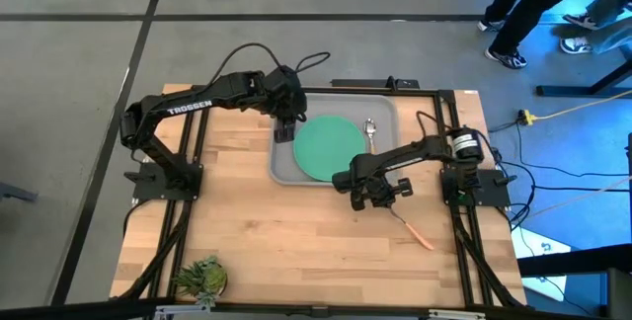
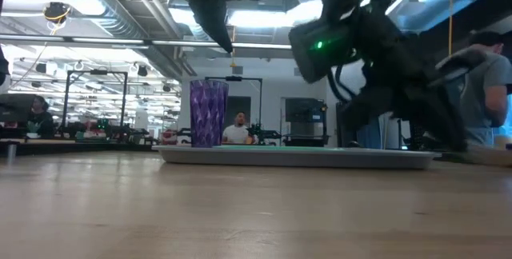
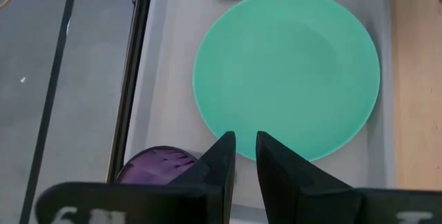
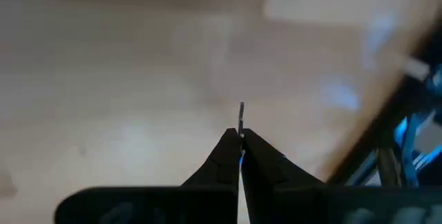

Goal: Pick and place plate/cup/fork/spoon on tray
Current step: Put the yellow fork on the gray tray to the right of the yellow spoon

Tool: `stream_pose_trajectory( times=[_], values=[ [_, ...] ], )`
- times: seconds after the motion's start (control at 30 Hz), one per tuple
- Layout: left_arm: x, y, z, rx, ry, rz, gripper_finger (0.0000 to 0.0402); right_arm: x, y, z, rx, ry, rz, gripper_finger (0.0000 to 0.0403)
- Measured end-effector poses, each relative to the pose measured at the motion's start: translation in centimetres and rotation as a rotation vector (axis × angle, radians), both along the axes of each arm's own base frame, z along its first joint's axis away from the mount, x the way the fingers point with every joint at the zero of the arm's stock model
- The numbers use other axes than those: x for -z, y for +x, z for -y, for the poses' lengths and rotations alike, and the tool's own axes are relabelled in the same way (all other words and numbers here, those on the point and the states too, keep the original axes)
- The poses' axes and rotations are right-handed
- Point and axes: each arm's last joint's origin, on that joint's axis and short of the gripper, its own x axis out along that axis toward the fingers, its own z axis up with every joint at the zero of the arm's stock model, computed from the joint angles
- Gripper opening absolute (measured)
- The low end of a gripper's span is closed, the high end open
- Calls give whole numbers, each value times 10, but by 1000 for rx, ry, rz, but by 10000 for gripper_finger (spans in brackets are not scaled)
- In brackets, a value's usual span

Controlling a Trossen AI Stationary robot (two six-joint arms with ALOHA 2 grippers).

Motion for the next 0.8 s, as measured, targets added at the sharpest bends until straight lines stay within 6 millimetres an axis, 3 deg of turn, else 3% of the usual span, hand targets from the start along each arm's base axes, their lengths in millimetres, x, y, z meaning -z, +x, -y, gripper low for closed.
stream_pose_trajectory(
  times=[0.13, 0.3, 0.8],
  values=[
    [0, 0, 0, 0, 0, 0, 51, 16, 8, 3, -37, -36, 32, 3],
    [0, 0, 0, 3, 2, -1, 51, 22, 9, 8, -78, -17, 31, 3],
    [0, 0, 0, 20, 13, -11, 51, 17, 18, 11, -124, -49, 78, 62]
  ],
)
